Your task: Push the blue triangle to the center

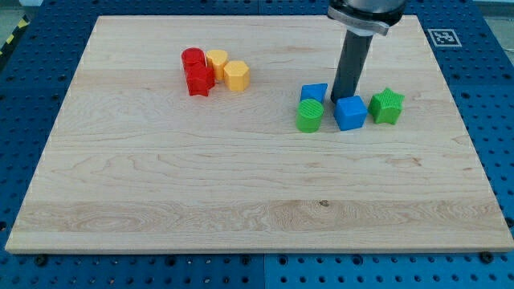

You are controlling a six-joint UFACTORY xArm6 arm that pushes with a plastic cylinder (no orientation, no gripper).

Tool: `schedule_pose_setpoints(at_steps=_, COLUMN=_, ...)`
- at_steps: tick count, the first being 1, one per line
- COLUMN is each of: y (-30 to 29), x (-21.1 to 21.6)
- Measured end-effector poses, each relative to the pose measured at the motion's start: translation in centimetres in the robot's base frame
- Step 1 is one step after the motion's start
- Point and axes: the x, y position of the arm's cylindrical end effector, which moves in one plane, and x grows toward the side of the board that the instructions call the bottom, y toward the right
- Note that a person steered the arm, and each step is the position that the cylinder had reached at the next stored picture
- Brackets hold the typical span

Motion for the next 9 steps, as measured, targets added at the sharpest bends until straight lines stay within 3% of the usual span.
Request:
schedule_pose_setpoints(at_steps=2, y=-4.4, x=0.0)
schedule_pose_setpoints(at_steps=4, y=-3.2, x=-1.6)
schedule_pose_setpoints(at_steps=9, y=-11.2, x=-2.4)
